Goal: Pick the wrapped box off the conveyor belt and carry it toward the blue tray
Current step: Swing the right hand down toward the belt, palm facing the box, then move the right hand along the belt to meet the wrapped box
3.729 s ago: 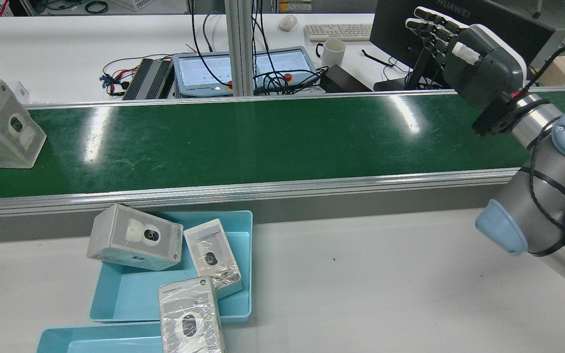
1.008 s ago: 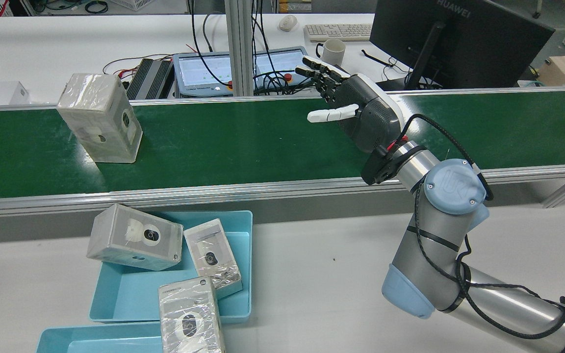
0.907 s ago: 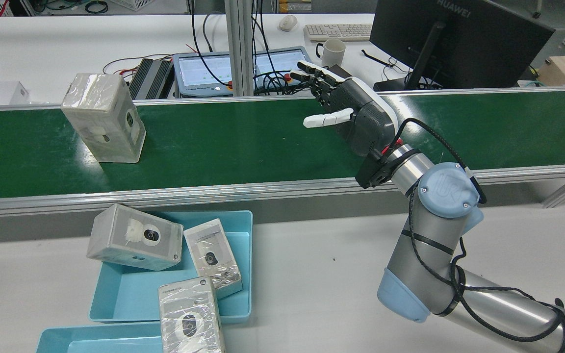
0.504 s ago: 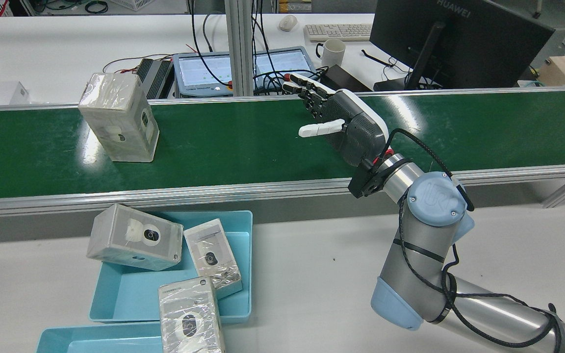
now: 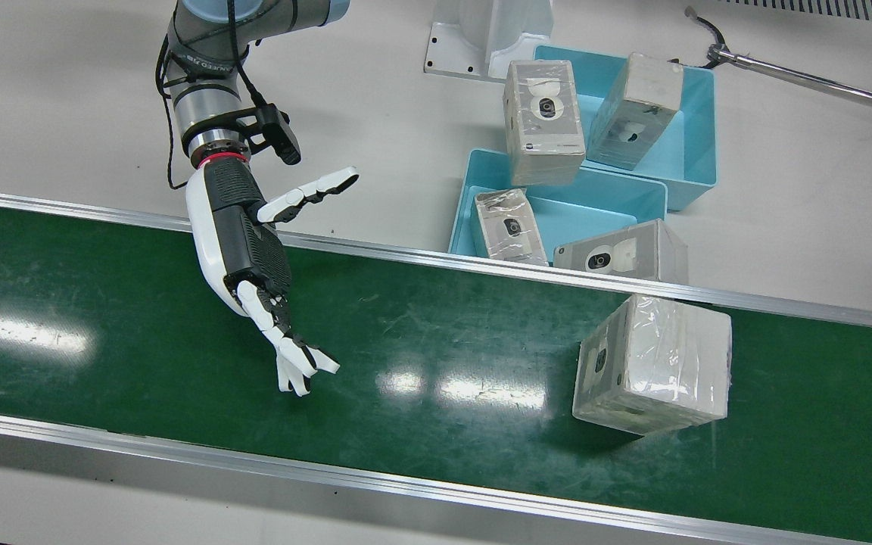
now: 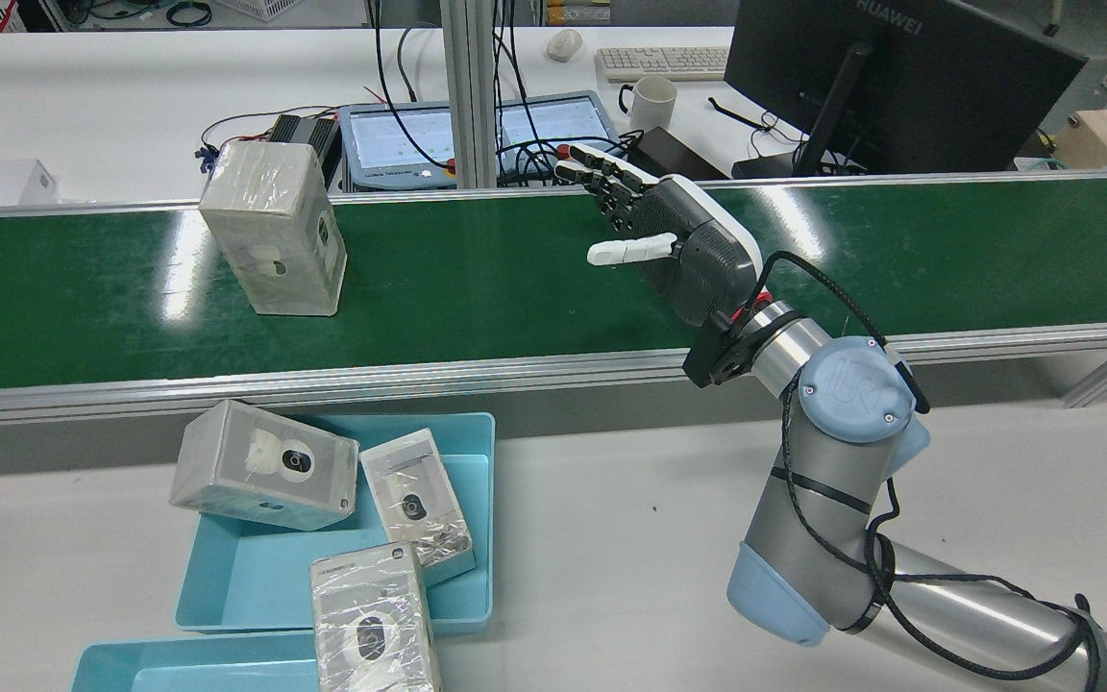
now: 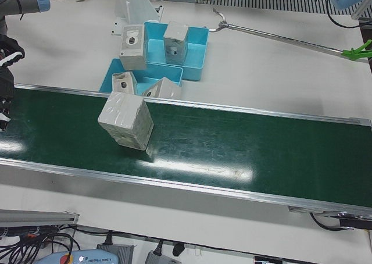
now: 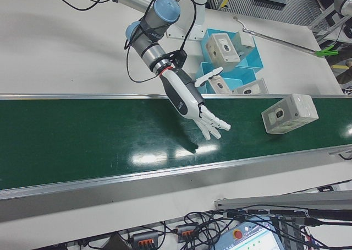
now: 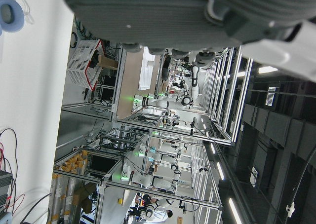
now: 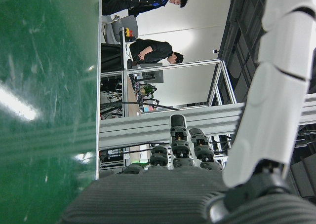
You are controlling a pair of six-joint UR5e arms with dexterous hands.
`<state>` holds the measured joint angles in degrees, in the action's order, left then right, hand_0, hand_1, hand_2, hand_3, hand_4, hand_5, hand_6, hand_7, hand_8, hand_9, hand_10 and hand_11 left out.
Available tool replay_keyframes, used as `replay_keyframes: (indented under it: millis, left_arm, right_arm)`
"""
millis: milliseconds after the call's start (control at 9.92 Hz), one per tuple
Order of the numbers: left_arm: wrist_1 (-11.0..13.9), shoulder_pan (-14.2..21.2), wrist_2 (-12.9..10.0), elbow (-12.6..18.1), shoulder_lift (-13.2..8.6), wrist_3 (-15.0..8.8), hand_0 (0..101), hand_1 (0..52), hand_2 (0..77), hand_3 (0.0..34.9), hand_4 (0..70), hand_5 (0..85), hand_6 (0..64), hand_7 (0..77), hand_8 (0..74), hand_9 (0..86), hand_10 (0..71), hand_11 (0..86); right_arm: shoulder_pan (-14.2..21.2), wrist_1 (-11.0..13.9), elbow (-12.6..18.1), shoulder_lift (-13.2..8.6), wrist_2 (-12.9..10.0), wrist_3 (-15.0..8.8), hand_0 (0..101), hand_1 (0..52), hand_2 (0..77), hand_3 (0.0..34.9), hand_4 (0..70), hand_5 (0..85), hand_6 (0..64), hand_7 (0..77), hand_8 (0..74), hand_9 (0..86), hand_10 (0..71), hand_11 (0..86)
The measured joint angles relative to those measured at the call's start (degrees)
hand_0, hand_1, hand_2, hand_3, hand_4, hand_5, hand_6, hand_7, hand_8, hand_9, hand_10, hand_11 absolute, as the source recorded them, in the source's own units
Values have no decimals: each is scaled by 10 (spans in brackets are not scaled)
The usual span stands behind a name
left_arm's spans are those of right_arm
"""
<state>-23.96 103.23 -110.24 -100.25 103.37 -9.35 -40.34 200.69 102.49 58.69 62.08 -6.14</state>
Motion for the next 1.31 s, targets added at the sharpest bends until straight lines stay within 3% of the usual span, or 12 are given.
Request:
replay_keyframes:
  millis: [302,403,504,806,1310]
  left_arm:
    - [0,0,0,0,0,0,0,0,11,0,0,11,5,5,5,5,5,5]
    - [0,0,0,0,0,0,0,0,11,0,0,11,5,5,5,5,0,5]
    - [0,0,0,0,0,0,0,0,11,0,0,11,5,5,5,5,5,5]
    - [0,0,0,0,0,0,0,0,5,0,0,11,5,5,5,5,0,5]
    - [0,0,0,0,0,0,0,0,11,0,0,11,5,5,5,5,0,5]
  right_arm:
    - [-13,-7,-3,-6,1,-4,443,87,76,0,98,76,65,164,55,65,0,11]
    - [-13,-11,-3,-11,1,-6,445,87,76,0,98,65,71,164,22,65,0,11]
    - [-11,-13,-2,-18,1,-8,455,93,76,0,104,82,65,185,44,38,0,11]
    - [-5,-14,-5,-33,-2,-26,454,87,87,0,109,93,76,185,55,60,0,11]
    - [13,-24,-39,-47,-21,-43,442,87,65,0,76,65,49,153,44,44,0,11]
